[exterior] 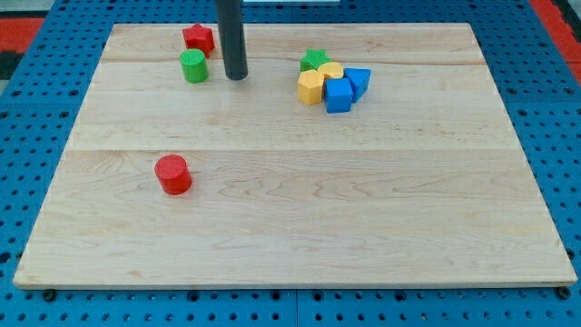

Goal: Slide the green circle to the top of the green star

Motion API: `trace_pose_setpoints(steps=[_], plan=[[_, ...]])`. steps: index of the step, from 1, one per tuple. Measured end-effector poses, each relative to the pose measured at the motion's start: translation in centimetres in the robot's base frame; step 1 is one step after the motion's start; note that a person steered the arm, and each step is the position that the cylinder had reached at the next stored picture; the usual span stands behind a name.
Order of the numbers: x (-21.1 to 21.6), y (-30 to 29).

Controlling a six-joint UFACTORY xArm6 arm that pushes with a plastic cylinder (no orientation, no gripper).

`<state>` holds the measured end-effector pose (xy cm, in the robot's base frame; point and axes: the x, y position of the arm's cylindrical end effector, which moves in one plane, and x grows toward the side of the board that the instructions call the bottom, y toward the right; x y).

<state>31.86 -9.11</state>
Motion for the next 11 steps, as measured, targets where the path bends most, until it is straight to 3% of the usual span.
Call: trace_pose_setpoints(steps=[1,2,3,4,7,11], plan=[[2.3,-5.0],[0.4,-9.4],[-2.9,-6.6],[-3.3,-2.0],[-7.9,-0.3],[-4.4,2.1]])
